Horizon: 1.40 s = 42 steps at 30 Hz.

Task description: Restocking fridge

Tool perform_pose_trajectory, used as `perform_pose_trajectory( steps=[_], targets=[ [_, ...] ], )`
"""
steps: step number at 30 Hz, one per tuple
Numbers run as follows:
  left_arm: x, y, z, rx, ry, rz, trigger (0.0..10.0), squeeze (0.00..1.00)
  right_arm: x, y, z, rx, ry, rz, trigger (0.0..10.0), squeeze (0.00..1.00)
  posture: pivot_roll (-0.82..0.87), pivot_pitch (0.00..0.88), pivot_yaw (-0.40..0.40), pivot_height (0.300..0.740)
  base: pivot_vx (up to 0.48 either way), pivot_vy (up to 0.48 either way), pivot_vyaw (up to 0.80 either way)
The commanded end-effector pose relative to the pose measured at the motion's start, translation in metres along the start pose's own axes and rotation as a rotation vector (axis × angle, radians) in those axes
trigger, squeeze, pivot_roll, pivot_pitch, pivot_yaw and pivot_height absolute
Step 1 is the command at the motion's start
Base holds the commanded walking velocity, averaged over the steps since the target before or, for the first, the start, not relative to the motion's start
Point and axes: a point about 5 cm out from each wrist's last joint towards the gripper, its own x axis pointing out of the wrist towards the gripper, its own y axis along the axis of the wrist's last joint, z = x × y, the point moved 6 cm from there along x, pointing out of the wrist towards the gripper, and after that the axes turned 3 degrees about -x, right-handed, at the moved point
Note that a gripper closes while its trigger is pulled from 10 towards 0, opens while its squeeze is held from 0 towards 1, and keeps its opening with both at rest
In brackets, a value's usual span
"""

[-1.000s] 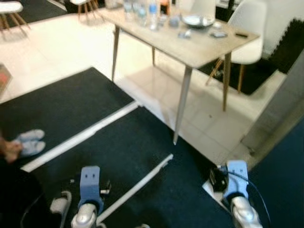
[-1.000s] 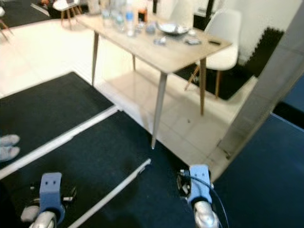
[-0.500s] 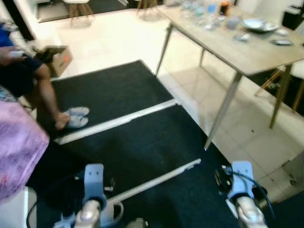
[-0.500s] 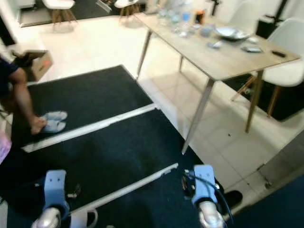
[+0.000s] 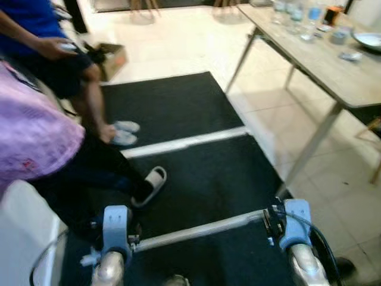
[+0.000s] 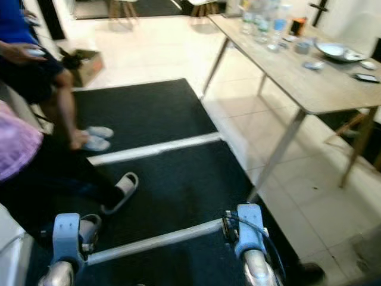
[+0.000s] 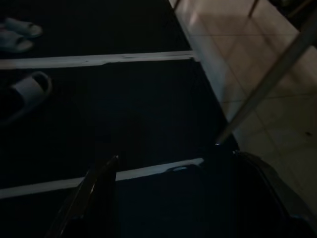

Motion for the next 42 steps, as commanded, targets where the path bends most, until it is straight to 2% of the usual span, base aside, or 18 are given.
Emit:
perform_pose_trajectory(
  steps=[1,5,9,10,12,13,16,19,21,23,27,31,36,42],
  targets=[
    [0.001,-0.001,0.000,0.007,-0.001,-0.007,10.0,0.00,0.000,-0.002,-0.002,0.014,0.006,-0.010,10.0,0.00,0.02,0.039,-0.033,0.740,0.000,0.000,0.53],
    [0.002,-0.005,-0.001,0.019,0.003,-0.022,10.0,0.00,-0.002,-0.009,-0.003,0.023,0.014,-0.033,10.0,0.00,0.02,0.019,-0.027,0.740,0.000,0.000,0.13],
    [-0.001,-0.028,-0.010,0.065,0.025,-0.104,10.0,0.00,-0.016,-0.051,0.002,-0.015,0.011,-0.180,10.0,0.00,0.03,0.000,-0.022,0.740,0.000,0.000,0.00],
    [-0.001,-0.028,-0.010,0.065,0.025,-0.104,10.0,0.00,-0.016,-0.051,0.002,-0.015,0.011,-0.180,10.0,0.00,0.03,0.000,-0.022,0.740,0.000,0.000,0.00],
    [-0.005,-0.043,-0.016,0.099,0.031,-0.161,10.0,0.00,-0.027,-0.072,0.006,-0.032,0.001,-0.255,10.0,0.00,0.03,0.000,-0.014,0.740,0.000,0.000,0.00],
    [-0.005,-0.043,-0.016,0.099,0.031,-0.161,10.0,0.00,-0.027,-0.072,0.006,-0.032,0.001,-0.255,10.0,0.00,0.03,0.000,-0.014,0.740,0.000,0.000,0.00],
    [-0.012,-0.067,-0.024,0.166,0.024,-0.260,10.0,0.00,-0.040,-0.096,0.008,-0.069,0.003,-0.338,10.0,0.00,0.03,0.000,0.006,0.740,0.000,0.000,0.00],
    [-0.016,-0.076,-0.026,0.209,0.008,-0.301,10.0,0.00,-0.044,-0.103,0.008,-0.085,0.005,-0.362,10.0,0.00,0.03,0.000,0.016,0.740,0.000,0.000,0.00],
    [-0.022,-0.087,-0.032,0.285,-0.027,-0.357,10.0,0.00,-0.051,-0.113,0.010,-0.103,0.001,-0.403,10.0,0.00,0.02,0.000,0.016,0.740,0.000,0.000,0.00],
    [-0.023,-0.089,-0.038,0.307,-0.019,-0.366,10.0,0.00,-0.052,-0.115,0.010,-0.111,0.008,-0.410,10.0,0.00,0.03,0.000,0.005,0.740,0.000,0.000,0.00],
    [-0.023,-0.089,-0.042,0.283,0.010,-0.364,10.0,0.00,-0.052,-0.115,0.008,-0.143,0.034,-0.407,10.0,0.00,0.03,0.000,-0.003,0.740,0.000,0.000,0.00],
    [-0.024,-0.090,-0.041,0.284,0.008,-0.367,10.0,0.00,-0.053,-0.116,0.009,-0.149,0.035,-0.411,10.0,0.00,0.03,0.000,-0.005,0.740,0.000,0.000,0.00],
    [-0.026,-0.096,-0.033,0.280,-0.018,-0.376,10.0,0.00,-0.055,-0.118,0.010,-0.148,0.032,-0.414,10.0,0.00,0.03,0.000,-0.008,0.740,0.000,0.000,0.00],
    [-0.030,-0.102,-0.037,0.292,-0.011,-0.399,10.0,0.00,-0.053,-0.115,0.004,-0.158,0.048,-0.405,10.0,0.00,0.03,0.000,-0.007,0.740,0.000,0.000,0.00]
  ],
)
